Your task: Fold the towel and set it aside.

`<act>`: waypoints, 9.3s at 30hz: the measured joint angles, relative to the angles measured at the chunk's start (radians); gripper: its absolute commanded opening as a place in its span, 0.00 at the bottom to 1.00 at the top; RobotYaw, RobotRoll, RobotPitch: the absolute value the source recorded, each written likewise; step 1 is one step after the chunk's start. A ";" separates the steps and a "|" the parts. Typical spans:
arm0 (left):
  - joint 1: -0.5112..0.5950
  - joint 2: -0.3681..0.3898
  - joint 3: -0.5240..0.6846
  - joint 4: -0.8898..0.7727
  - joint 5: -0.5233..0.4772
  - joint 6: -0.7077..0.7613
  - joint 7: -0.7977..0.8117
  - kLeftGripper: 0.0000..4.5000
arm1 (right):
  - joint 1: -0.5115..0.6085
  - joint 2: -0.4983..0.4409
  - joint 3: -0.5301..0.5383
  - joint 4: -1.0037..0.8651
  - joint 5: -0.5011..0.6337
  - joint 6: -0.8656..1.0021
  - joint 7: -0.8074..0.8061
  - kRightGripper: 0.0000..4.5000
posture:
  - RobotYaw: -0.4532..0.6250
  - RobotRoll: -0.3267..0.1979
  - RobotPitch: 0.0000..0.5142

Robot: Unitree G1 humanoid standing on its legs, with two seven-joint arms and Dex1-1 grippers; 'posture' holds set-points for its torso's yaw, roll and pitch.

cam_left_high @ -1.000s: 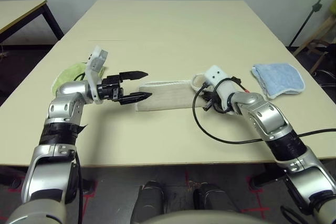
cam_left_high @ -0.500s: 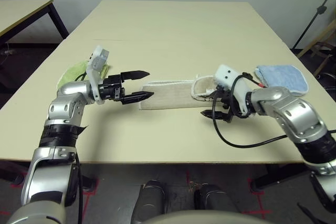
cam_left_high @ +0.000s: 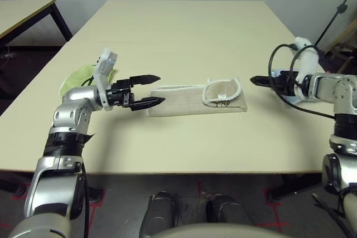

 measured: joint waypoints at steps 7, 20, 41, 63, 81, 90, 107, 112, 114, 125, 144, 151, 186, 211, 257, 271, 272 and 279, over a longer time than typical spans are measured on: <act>0.019 0.000 0.000 -0.017 -0.004 0.007 0.010 1.00 | -0.001 0.103 -0.082 0.014 0.027 0.052 -0.064 0.99 | 0.53 0.62 0.10; 0.023 0.003 0.001 -0.033 -0.009 0.013 0.018 1.00 | -0.001 0.132 -0.083 0.015 0.035 0.064 -0.095 0.45 | 0.53 0.62 0.10; 0.017 0.003 -0.002 -0.024 -0.009 0.024 0.006 1.00 | -0.125 0.175 0.092 0.073 0.037 -0.007 -0.063 0.02 | 0.56 0.62 0.08; 0.010 -0.007 -0.031 -0.032 0.048 0.048 0.144 1.00 | -0.142 0.336 0.205 0.134 0.009 -0.212 -0.073 0.99 | 0.55 0.62 0.09; -0.037 -0.014 -0.108 0.043 0.143 0.065 0.173 1.00 | -0.136 -0.045 0.433 -0.025 0.065 -0.093 0.181 0.99 | 0.53 0.62 0.09; -0.063 -0.076 -0.109 0.014 0.145 0.060 0.234 1.00 | -0.139 -0.071 0.300 0.045 0.043 -0.408 0.233 0.99 | 0.54 0.62 0.09; -0.155 -0.481 -0.249 0.006 0.253 0.013 0.593 0.14 | 0.208 0.122 0.122 0.061 -0.086 -0.995 -0.045 0.25 | 0.47 0.62 0.09; -0.205 -0.525 -0.304 0.186 0.340 -0.100 0.621 0.00 | 0.259 0.139 0.124 0.054 -0.087 -1.001 -0.047 0.00 | 0.45 0.62 0.08; -0.226 -0.537 -0.315 0.255 0.366 -0.137 0.628 0.00 | 0.276 0.143 0.128 0.054 -0.088 -0.994 -0.047 0.00 | 0.44 0.62 0.08; -0.286 -0.569 -0.344 0.567 0.498 -0.208 0.712 0.00 | 0.294 0.170 0.235 0.210 -0.168 -0.940 -0.034 0.00 | 0.42 0.62 0.08; -0.204 -0.540 -0.308 0.190 0.415 0.085 0.579 0.00 | 0.165 0.157 0.132 0.218 -0.058 -0.847 0.072 0.00 | 0.45 0.62 0.06; -0.293 -0.574 -0.272 0.283 0.416 0.011 0.662 0.00 | 0.080 0.167 0.108 0.264 -0.049 -0.913 0.064 0.00 | 0.45 0.62 0.07; 0.118 -0.445 0.178 -0.553 0.016 0.774 0.986 0.80 | 0.072 0.157 0.208 0.413 -0.198 -1.338 0.318 0.84 | 0.56 0.62 0.09; 0.232 -0.646 0.383 -0.657 -0.113 1.246 1.208 0.99 | 0.408 -0.387 0.215 -0.103 -0.033 -1.007 0.743 1.00 | 0.46 0.62 0.12; 0.130 -0.411 -0.011 -0.518 -0.126 0.629 1.002 0.01 | 0.467 -0.400 0.172 -0.131 -0.017 -1.003 0.710 1.00 | 0.47 0.62 0.07; -0.114 -0.446 -0.452 -0.166 0.101 0.394 0.659 0.01 | 0.581 -0.427 0.090 -0.211 0.001 -0.962 0.661 1.00 | 0.39 0.62 0.05; -0.114 -0.445 -0.467 -0.143 0.125 0.371 0.646 0.01 | 0.593 -0.427 0.082 -0.223 0.004 -0.956 0.655 1.00 | 0.39 0.62 0.05; -0.120 -0.451 -0.520 -0.049 0.230 0.278 0.583 0.36 | 0.616 -0.421 0.075 -0.263 0.030 -0.933 0.625 1.00 | 0.38 0.62 0.04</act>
